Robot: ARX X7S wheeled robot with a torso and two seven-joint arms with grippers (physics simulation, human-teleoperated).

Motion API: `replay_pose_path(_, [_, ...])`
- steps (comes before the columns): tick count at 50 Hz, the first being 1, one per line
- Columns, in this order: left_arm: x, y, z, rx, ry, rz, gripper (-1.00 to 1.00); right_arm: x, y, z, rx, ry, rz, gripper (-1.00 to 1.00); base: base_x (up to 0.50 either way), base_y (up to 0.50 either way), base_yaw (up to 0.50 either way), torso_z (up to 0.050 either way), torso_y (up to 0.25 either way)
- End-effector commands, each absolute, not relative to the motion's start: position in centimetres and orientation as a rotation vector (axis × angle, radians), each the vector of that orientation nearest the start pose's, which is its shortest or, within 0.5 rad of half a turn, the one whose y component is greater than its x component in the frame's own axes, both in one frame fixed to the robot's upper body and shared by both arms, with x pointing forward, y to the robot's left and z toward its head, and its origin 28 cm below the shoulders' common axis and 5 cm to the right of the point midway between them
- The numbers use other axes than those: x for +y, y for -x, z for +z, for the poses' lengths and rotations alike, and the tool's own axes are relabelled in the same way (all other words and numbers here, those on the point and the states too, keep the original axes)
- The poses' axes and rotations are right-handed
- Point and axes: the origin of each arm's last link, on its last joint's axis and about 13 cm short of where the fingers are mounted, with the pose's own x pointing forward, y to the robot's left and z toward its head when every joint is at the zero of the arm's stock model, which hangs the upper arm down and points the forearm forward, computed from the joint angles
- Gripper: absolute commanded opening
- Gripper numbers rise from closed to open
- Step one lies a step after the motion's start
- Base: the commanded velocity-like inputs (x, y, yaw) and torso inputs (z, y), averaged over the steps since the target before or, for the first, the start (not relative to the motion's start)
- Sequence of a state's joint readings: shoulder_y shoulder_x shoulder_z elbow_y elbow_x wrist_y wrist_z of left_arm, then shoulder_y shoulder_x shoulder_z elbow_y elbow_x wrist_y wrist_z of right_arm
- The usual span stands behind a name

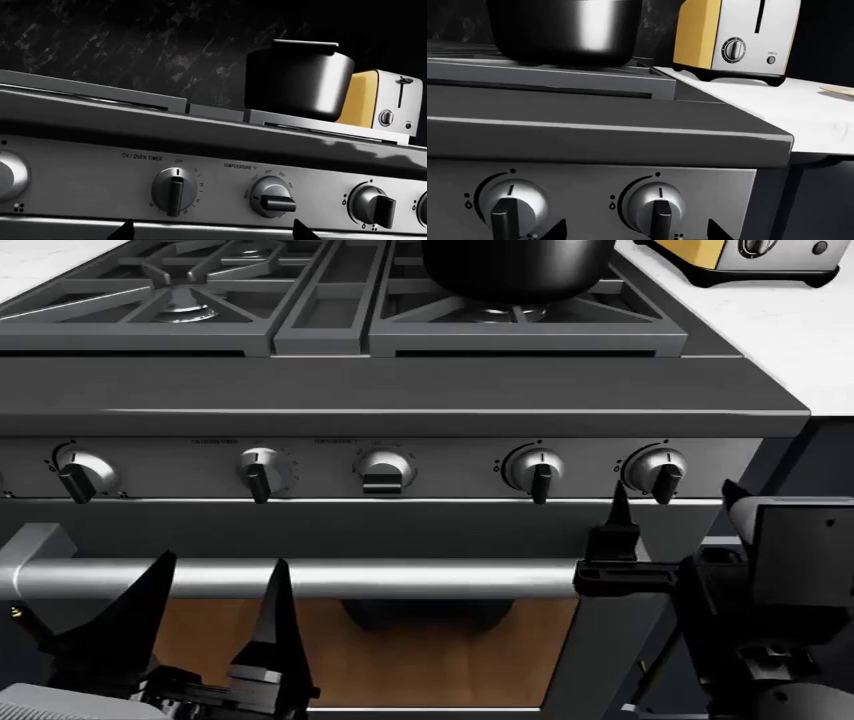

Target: Frozen meat rests on a plate on the counter. Retrieve the meat and place it in a pot on a burner. Then turn the burner on.

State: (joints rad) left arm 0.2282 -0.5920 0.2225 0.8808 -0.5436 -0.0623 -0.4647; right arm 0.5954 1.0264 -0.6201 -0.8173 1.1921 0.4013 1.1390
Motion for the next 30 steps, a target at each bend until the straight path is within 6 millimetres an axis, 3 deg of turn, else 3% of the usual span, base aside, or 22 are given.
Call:
replay_pose_path(1, [21.7,-12.8,14.3,-0.308,0.179,-0.171,1.00,-12.4,-18.7,20.1,-0.050,0.089,-0.097,1.00,0.00,0.00,0.00,0.000,0.000])
replay_pose_path(30, [21.8,-13.0,14.1,-0.301,0.181,-0.163,1.00,-12.9,-20.6,19.8,-0.027,0.121,-0.120,1.00,0.00,0.00,0.00,0.000,0.000])
